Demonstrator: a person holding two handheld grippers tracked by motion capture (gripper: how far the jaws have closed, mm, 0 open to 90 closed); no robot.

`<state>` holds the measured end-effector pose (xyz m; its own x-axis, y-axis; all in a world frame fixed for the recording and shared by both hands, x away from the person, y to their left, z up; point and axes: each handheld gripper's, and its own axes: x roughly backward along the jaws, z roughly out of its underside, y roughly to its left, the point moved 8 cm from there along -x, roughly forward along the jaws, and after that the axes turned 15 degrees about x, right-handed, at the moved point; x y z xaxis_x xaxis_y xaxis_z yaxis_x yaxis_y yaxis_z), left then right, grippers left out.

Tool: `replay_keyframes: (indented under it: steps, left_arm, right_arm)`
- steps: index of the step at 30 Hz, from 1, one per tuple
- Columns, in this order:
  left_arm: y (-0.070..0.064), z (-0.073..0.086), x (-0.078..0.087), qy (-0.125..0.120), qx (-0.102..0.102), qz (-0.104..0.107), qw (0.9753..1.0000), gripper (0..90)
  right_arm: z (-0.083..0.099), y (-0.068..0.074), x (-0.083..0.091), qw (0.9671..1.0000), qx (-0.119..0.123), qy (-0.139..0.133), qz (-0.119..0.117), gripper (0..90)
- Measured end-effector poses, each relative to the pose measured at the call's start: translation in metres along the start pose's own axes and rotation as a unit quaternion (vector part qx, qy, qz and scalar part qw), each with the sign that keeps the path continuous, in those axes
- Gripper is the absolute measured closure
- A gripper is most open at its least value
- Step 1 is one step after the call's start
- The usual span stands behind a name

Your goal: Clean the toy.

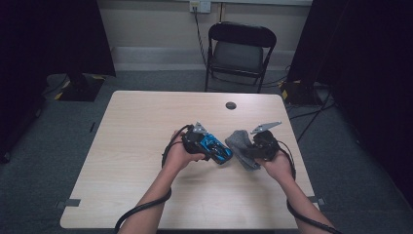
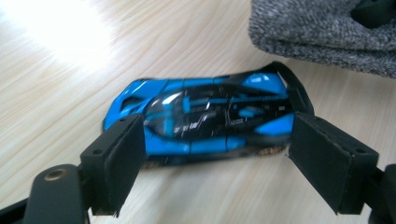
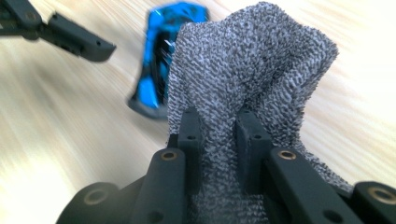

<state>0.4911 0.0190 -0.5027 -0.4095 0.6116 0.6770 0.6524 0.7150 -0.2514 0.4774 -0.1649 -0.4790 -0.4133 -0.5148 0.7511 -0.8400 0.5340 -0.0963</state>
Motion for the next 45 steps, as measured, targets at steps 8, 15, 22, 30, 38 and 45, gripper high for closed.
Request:
replay_keyframes:
  steps: [8, 15, 22, 30, 38, 45]
  left_arm:
    - [0.02, 0.033, 0.031, 0.01, 0.015, -0.021, 0.9996, 20.5]
    - [0.035, 0.061, 0.059, 0.0, 0.028, -0.043, 0.9987, 20.6]
    - [0.043, 0.089, 0.08, 0.002, 0.045, -0.052, 0.9976, 20.6]
    - [0.05, 0.114, 0.096, 0.006, 0.075, -0.059, 0.9954, 21.6]
    - [0.055, 0.126, 0.109, -0.003, 0.079, -0.07, 0.9944, 21.3]
    - [0.056, 0.13, 0.113, -0.009, 0.085, -0.072, 0.9937, 21.6]
  right_arm:
    - [-0.036, 0.023, -0.024, 0.9994, 0.026, -0.003, -0.023, 74.6]
    - [-0.066, 0.046, -0.045, 0.9976, 0.052, -0.009, -0.046, 74.2]
    - [-0.095, 0.077, -0.074, 0.994, 0.085, -0.004, -0.069, 74.2]
    - [-0.114, 0.11, -0.114, 0.9894, 0.113, 0.012, -0.091, 73.9]
    - [-0.12, 0.134, -0.151, 0.9872, 0.118, 0.03, -0.103, 72.1]
    - [-0.124, 0.135, -0.156, 0.9888, 0.106, 0.033, -0.099, 57.0]
